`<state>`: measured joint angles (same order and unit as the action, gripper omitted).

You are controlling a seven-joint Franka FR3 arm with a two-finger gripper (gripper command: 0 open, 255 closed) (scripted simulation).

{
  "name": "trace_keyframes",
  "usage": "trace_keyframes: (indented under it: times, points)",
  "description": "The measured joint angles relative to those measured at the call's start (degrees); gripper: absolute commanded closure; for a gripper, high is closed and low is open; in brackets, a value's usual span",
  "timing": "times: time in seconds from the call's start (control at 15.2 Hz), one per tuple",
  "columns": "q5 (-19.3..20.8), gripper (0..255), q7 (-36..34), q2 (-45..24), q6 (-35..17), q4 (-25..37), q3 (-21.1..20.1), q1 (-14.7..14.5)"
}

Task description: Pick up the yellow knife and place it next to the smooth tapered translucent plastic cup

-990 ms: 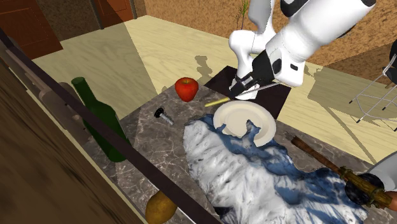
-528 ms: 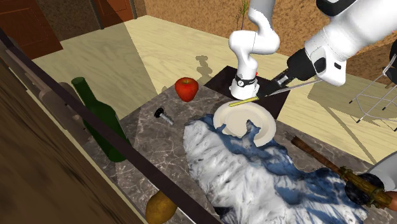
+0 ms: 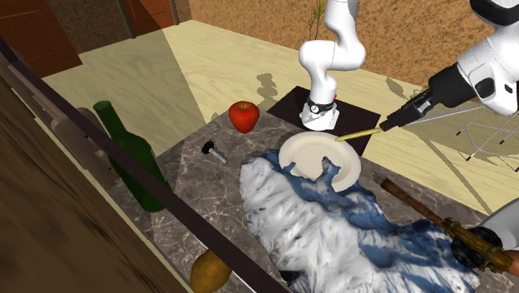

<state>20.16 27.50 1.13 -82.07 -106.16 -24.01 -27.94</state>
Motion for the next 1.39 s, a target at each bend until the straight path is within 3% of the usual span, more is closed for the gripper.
trace_keyframes:
  times: [0.4, 1.39]
  points:
    - [-1.1, 255, -8.6, -5.9, 4.6, 6.8, -4.5, -4.8]
    - [-0.6, 255, -12.8, -8.4, -5.0, -1.1, -4.7, -5.1]
